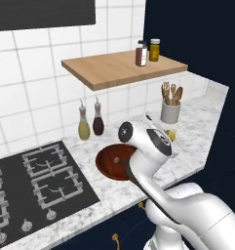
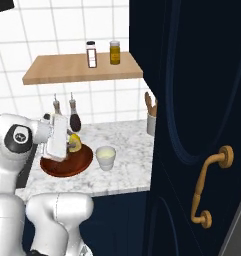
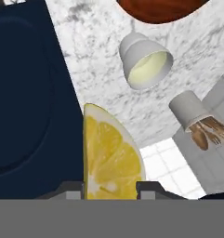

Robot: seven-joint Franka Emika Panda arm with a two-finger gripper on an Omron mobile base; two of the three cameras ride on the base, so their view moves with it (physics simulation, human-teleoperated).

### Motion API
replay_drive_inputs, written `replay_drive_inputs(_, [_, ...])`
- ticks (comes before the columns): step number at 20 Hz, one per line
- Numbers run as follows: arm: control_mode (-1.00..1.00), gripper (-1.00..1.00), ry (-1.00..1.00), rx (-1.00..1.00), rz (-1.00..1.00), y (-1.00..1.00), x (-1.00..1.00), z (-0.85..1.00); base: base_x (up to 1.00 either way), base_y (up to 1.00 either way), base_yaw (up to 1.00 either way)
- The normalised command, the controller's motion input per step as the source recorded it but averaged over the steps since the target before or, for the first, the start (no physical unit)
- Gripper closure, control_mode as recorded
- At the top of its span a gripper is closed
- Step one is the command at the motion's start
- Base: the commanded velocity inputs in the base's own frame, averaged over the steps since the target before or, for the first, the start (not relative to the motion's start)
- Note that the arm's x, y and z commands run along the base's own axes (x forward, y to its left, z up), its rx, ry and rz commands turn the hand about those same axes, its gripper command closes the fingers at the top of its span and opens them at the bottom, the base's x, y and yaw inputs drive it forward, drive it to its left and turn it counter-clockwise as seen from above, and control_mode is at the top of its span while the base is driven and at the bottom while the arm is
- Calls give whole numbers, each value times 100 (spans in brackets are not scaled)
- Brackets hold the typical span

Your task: Grab a lemon wedge from the fridge and one ice cube from the ice bowl, and put them in the glass of lemonade.

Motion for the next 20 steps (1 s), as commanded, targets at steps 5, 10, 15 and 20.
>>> replay_drive_inputs(5, [-100, 100, 31, -25, 77, 0, 0, 0, 0, 0, 0])
replay_drive_inputs(10, [-100, 100, 44, -31, 58, -1, -2, -1, 0, 0, 0])
replay_drive_inputs(15, [-100, 100, 39, -14, 25, -24, 3, -4, 0, 0, 0])
replay_drive_inputs(20, [-100, 100, -1, 0, 2, -24, 27, -11, 0, 0, 0])
